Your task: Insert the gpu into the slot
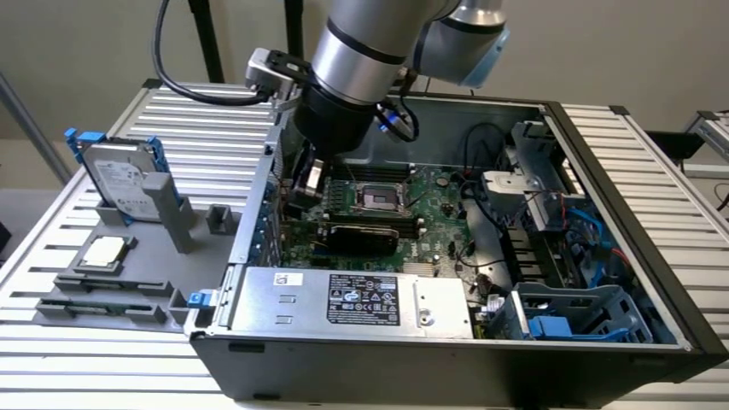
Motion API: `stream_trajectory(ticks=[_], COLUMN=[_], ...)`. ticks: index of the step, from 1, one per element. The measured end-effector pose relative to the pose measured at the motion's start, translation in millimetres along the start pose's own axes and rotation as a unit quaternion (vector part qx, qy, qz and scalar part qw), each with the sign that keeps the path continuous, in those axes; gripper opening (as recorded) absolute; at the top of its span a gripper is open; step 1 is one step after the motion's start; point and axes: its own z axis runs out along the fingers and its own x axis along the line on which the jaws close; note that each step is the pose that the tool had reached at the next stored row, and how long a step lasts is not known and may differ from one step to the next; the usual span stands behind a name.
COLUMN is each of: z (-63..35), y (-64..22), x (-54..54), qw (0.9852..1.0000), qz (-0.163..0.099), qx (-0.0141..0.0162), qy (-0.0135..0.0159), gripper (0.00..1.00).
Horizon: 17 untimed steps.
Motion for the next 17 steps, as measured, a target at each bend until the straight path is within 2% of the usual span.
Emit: stream_trajectory(ticks=[4, 17], z=[0.5, 1.7], y=[1.5, 4.2], x=[0.0, -1.3], qw=[1.0, 0.9999], qz=[0.0, 0.005], qx=[-0.0041, -0.0108], qy=[-0.0001, -0.0018], gripper=[0.11, 0.11])
